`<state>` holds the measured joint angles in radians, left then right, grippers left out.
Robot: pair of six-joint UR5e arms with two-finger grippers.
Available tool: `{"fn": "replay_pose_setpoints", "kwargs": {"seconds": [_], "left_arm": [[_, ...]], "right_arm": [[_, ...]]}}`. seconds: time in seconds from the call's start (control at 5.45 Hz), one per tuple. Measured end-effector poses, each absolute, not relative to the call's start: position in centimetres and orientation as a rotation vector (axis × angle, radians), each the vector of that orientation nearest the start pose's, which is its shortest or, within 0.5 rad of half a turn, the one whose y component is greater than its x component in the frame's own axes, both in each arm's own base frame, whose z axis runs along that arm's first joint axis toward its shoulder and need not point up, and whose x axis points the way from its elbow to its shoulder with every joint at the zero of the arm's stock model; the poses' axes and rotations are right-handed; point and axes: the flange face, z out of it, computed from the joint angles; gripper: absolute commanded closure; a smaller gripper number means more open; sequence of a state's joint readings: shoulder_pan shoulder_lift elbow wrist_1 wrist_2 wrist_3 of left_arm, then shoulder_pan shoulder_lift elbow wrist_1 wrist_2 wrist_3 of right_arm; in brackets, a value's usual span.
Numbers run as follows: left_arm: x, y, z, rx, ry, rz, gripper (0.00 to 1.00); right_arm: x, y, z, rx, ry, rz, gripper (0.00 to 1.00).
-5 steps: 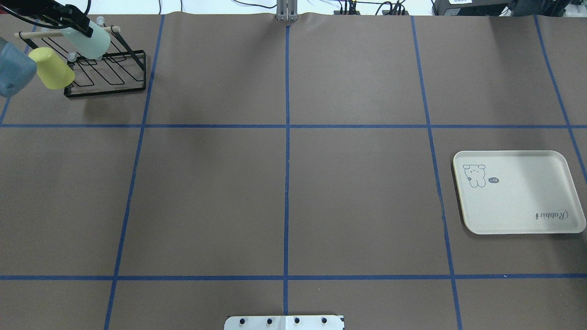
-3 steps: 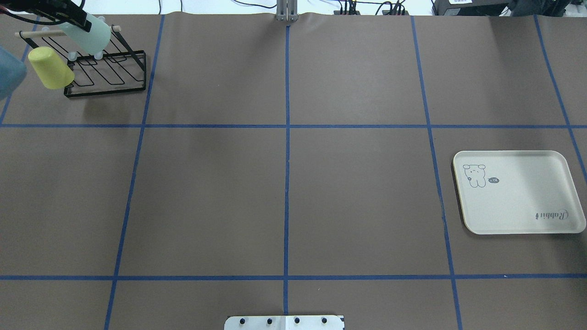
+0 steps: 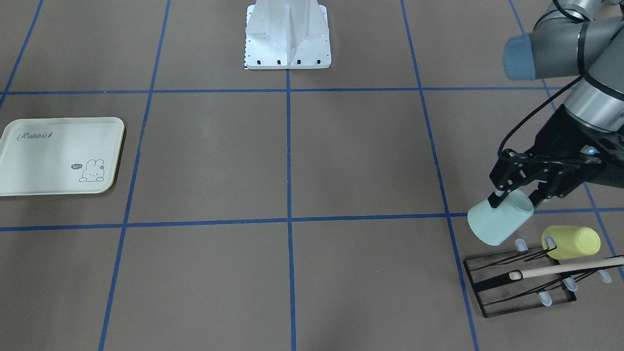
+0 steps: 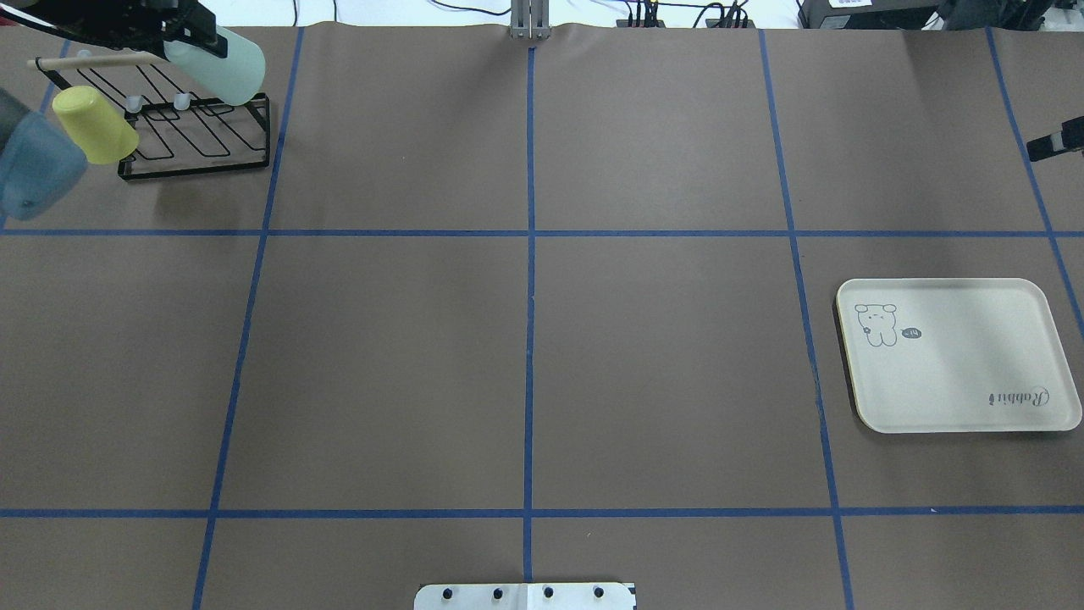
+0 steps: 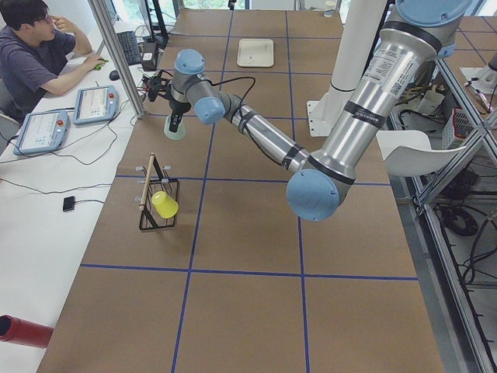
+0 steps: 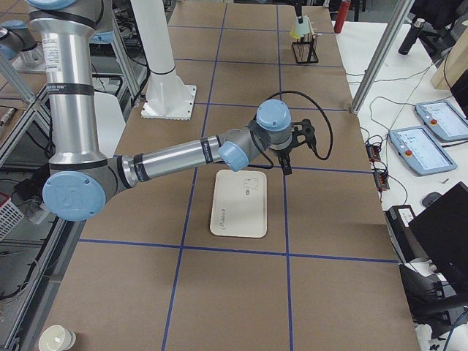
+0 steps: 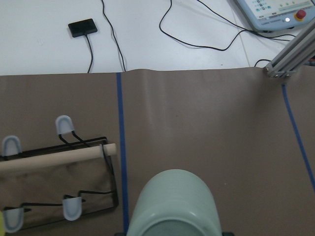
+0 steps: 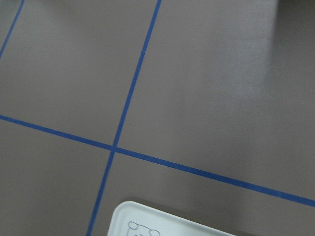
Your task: Left arm grabs green cup and hands to right arm on tray
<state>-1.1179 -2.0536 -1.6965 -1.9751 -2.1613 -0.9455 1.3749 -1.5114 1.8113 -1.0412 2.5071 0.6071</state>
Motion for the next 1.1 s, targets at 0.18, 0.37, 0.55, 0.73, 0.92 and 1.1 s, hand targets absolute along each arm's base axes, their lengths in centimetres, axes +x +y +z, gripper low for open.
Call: {"fn": "replay_pose_setpoints", "kwargs": {"seconds": [0.18,0.37,0.55,0.73,0.92,1.1], "left_arm": [[23.5,-59.7,25.9,0.378,1.138,-0.196,0.95],[25.5,-58.0,24.1,0.349,1.259,-0.246,0.95],[26.3,-56.3,22.3,0.32,1.386,-0.293,0.95],[27.1,-54.2,20.6,0.277,1.522,-0.32,0.95],[29.3,-51.0,18.9,0.198,1.646,-0.304,0.87],[31.1,-47.7,16.8,0.112,1.743,-0.274,0.87]], "right_arm": [[-7.1,-51.2,41.0,0.373,-1.171,0.075,0.02],[-10.5,-50.8,38.6,0.416,-1.25,0.199,0.02],[-13.5,-49.7,36.8,0.461,-1.369,0.31,0.02],[-15.3,-48.2,35.1,0.476,-1.515,0.359,0.02],[-16.7,-47.0,32.8,0.457,-1.656,0.359,0.02],[-18.7,-46.2,29.6,0.427,-1.784,0.356,0.02]]}}
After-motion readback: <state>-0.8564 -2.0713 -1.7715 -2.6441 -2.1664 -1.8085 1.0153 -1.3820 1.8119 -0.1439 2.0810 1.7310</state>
